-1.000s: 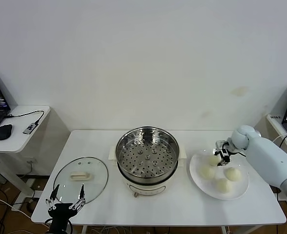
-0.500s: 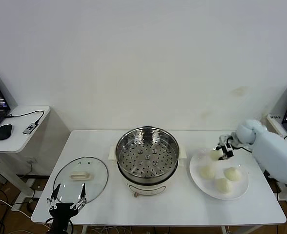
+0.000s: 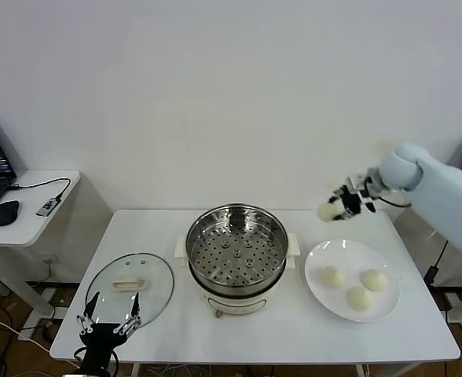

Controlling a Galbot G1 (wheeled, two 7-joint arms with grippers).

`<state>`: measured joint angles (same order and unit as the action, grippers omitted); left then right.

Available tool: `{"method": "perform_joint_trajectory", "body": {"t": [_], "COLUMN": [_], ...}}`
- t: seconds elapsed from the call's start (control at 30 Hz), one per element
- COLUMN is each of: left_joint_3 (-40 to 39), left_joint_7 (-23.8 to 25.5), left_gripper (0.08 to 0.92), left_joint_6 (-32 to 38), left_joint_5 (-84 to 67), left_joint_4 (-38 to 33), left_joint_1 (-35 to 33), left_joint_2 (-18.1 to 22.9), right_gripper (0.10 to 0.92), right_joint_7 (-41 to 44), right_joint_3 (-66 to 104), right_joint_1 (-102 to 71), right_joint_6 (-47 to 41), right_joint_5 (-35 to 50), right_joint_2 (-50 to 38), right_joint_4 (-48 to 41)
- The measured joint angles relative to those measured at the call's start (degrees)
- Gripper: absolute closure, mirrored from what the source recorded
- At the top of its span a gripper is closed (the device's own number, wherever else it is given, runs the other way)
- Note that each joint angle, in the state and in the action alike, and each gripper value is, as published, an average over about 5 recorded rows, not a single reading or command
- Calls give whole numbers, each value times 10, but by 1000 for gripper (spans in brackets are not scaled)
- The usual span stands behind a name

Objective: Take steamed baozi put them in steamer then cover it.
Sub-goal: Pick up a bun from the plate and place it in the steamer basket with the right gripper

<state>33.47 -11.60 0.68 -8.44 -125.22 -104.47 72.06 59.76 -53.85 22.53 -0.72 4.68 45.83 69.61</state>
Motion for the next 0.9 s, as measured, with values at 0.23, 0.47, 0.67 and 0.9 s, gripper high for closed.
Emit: {"method": "perform_joint_trajectory", "body": {"t": [0.23, 0.47, 0.67, 0.9], "left_joint_3": [3, 4, 6, 8], "left_joint_7": [1, 0, 0, 1], "left_gripper": [177, 177, 177, 177], "left_joint_6": [3, 4, 5, 5], "left_joint_5": [-2, -3, -3, -4], "left_joint_4": [5, 8, 6, 6], "left_joint_1": [2, 1, 0, 0], "left_joint_2": [2, 6, 7, 7], "right_gripper": [526, 533, 526, 525], "right_joint_7": [-17, -36, -47, -61], "right_joint_3": [-61, -110, -145, -167], "right_joint_1": [43, 52, 50, 40], "right_joint_6": [34, 87, 146, 216], "right_joint_5": [31, 27, -10, -76], "right_joint_2": [73, 152, 206, 249], "right_joint_4": [-10, -35, -60, -94]}}
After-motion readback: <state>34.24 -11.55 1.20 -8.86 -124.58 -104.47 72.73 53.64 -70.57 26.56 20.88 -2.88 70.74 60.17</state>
